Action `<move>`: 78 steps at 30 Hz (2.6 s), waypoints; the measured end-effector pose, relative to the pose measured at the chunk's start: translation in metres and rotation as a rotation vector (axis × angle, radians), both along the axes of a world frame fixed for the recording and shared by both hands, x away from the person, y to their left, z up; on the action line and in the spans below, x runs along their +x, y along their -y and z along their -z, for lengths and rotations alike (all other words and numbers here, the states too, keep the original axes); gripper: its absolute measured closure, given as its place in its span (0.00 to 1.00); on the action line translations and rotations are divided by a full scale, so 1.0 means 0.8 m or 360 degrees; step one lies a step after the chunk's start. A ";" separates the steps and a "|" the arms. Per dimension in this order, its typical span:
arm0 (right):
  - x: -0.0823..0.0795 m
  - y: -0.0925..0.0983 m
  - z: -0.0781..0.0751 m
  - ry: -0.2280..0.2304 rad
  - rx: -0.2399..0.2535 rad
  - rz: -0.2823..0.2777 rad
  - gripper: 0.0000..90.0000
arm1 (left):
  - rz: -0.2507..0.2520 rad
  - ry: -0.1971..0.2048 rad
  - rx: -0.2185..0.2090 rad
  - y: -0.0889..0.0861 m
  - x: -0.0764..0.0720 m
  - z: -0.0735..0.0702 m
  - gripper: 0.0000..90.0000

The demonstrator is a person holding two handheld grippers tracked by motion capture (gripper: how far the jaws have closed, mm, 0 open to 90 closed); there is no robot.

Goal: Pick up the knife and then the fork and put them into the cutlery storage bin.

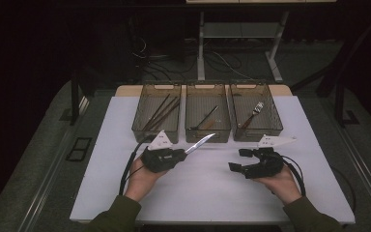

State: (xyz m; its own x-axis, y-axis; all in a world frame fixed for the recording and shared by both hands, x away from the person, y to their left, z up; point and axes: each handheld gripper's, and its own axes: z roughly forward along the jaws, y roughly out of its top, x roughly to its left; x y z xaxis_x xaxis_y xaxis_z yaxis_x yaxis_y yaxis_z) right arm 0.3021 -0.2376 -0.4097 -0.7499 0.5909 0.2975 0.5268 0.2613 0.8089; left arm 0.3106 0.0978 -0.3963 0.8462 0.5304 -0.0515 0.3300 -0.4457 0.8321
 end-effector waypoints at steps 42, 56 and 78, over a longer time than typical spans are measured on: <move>0.035 -0.039 -0.012 -0.0061 0.0404 -0.0030 0.86 | 0.0074 0.0079 -0.0070 0.070 -0.009 -0.003 0.86; 0.032 -0.042 -0.025 -0.0015 0.0429 -0.0110 0.99 | 0.0090 0.0040 -0.0132 0.066 -0.007 0.002 0.82; 0.055 0.059 -0.101 0.0201 0.0159 0.0204 0.99 | 0.0038 0.0039 -0.0162 -0.048 -0.016 0.017 0.39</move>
State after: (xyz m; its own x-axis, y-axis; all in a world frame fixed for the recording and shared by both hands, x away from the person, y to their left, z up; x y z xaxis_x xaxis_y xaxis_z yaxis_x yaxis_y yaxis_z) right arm 0.3461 -0.2852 -0.3291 -0.7053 0.6564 0.2677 0.4434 0.1139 0.8890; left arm 0.2974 0.1365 -0.4096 0.8600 0.5035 -0.0829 0.2993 -0.3661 0.8811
